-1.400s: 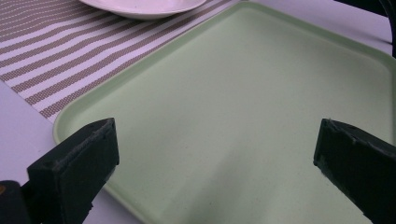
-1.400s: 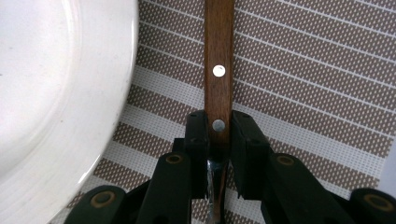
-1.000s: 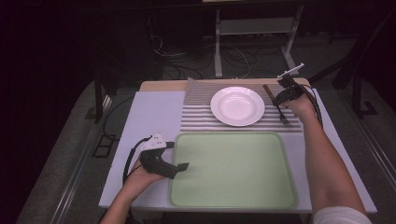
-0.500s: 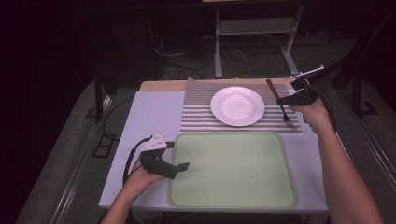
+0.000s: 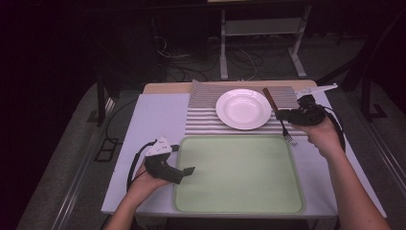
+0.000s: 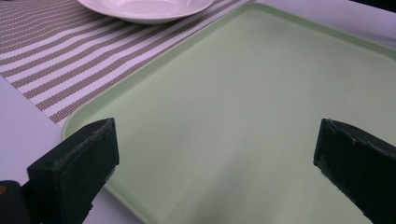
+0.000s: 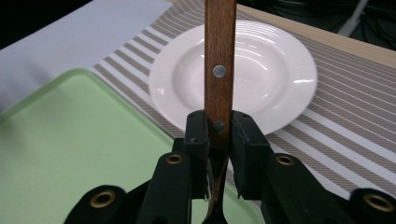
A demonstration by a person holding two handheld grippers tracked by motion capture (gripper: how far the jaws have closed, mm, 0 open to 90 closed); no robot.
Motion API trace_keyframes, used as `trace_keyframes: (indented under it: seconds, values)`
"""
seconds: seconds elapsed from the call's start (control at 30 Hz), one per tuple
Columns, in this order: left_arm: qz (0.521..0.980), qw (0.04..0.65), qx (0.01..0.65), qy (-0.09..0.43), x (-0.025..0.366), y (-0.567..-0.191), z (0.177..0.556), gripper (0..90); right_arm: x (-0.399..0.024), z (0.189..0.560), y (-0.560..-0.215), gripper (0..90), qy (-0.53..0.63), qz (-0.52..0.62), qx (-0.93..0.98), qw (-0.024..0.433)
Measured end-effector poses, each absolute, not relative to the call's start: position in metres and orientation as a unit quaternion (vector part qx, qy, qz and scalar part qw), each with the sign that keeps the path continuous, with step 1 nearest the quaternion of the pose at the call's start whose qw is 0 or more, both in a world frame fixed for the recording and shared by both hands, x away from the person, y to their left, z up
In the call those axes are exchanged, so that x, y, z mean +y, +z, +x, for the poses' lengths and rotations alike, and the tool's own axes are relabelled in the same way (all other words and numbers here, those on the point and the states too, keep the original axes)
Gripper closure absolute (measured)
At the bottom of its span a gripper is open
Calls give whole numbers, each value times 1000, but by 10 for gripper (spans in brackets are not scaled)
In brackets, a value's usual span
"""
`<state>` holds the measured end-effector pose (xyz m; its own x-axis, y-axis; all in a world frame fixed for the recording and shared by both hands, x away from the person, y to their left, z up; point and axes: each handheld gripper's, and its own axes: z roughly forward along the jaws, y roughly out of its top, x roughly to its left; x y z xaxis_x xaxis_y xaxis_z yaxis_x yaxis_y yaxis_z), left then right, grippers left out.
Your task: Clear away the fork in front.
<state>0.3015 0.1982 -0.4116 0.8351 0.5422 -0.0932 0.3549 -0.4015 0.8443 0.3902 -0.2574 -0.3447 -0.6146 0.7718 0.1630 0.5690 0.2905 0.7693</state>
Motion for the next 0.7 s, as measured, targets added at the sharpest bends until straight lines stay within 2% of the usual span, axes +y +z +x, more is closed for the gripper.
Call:
trace_keyframes:
  seconds: [0.7]
  values:
    - [831, 477, 267, 103, 198, -410, 300, 0, -226, 337, -351, 771, 470, 357, 802, 91]
